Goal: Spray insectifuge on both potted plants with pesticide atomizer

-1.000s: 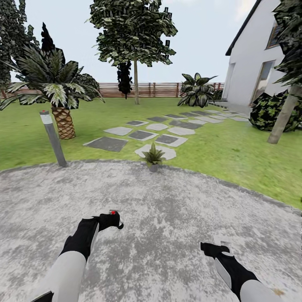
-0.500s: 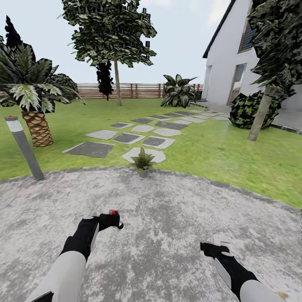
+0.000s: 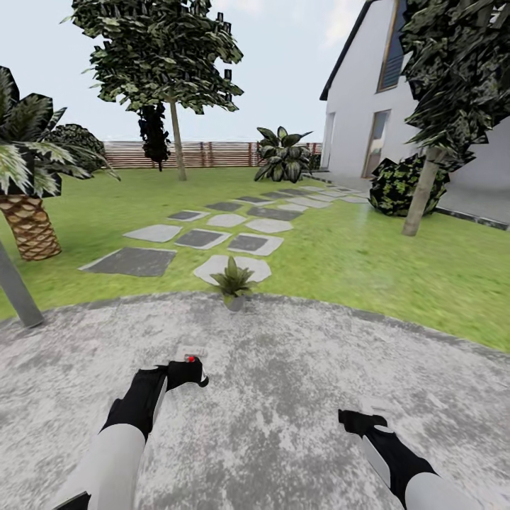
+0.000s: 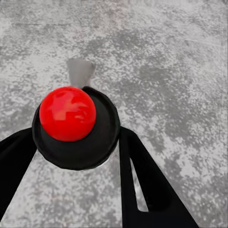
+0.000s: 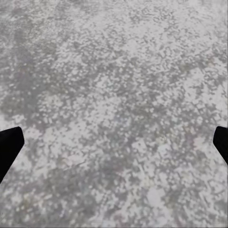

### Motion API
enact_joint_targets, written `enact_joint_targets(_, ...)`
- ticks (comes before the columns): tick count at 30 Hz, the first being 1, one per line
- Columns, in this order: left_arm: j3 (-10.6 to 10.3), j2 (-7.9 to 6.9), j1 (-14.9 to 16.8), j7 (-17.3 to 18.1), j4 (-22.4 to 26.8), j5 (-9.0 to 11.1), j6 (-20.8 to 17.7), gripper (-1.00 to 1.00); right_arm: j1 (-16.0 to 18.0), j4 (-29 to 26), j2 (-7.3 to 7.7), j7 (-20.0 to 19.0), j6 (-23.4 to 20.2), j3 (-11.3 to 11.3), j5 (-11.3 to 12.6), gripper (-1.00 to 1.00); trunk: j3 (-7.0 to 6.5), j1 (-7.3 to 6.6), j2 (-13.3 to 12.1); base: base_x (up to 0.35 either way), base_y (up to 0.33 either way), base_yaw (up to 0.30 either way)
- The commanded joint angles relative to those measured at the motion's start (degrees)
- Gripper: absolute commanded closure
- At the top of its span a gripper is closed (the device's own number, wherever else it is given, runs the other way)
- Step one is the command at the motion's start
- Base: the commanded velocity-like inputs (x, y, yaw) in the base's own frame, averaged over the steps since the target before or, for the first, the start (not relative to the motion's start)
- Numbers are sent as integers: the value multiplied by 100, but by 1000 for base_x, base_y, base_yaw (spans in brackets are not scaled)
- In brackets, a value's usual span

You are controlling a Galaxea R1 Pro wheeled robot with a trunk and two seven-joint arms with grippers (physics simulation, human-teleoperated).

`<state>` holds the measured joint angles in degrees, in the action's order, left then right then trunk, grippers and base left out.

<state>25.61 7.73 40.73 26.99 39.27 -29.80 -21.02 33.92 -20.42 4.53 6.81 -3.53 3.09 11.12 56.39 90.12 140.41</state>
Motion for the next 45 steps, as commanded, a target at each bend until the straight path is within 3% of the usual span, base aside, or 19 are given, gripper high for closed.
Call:
enact_joint_targets(1, 41, 9, 5, 52, 10, -43, -21, 100, 0, -15, 4, 35, -34, 34, 48, -100, 6, 2, 2, 298, 234, -4)
enact_joint_targets(45, 41, 9, 5, 52, 10, -43, -23, 100, 0, -15, 5, 32, -34, 34, 48, -100, 6, 2, 2, 297, 234, 0)
